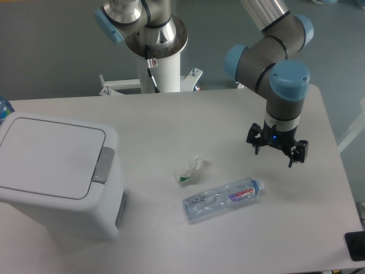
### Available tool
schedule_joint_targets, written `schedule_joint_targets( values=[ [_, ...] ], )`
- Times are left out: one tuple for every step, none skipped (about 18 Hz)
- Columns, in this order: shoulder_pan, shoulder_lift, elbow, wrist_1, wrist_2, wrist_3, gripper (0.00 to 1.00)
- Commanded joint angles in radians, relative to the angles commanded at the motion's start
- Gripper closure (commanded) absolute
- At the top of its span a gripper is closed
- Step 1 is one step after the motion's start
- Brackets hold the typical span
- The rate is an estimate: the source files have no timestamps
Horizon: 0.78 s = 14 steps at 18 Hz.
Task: Open the trash can
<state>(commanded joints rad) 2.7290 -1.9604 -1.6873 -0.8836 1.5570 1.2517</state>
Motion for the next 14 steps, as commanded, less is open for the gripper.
schedule_joint_targets(
  values=[
    [0.000,-0.002,0.000,0.000,0.000,0.000,0.00],
    [0.000,-0.002,-0.002,0.000,-0.002,0.000,0.00],
    [0.000,-0.002,-0.003,0.002,-0.005,0.002,0.00],
    [0.000,0.000,0.003,0.009,-0.018,0.005,0.00],
    [0.001,0.000,0.009,0.023,-0.047,0.003,0.00],
    [0.001,-0.005,0.011,0.034,-0.076,0.005,0.00],
    [0.001,-0.008,0.006,0.037,-0.099,0.002,0.00],
    [0.001,-0.006,-0.006,0.038,-0.116,0.002,0.00],
    [0.000,-0.005,-0.012,0.038,-0.133,-0.008,0.00],
    [-0.003,-0.005,-0.012,0.040,-0.159,-0.041,0.00],
    [-0.003,-0.003,-0.009,0.038,-0.194,-0.093,0.00],
    [-0.003,0.000,-0.003,0.038,-0.233,-0.147,0.00],
    [-0.003,0.006,0.004,0.038,-0.265,-0.191,0.00],
    [-0.003,0.009,0.012,0.038,-0.291,-0.240,0.00]
  ],
)
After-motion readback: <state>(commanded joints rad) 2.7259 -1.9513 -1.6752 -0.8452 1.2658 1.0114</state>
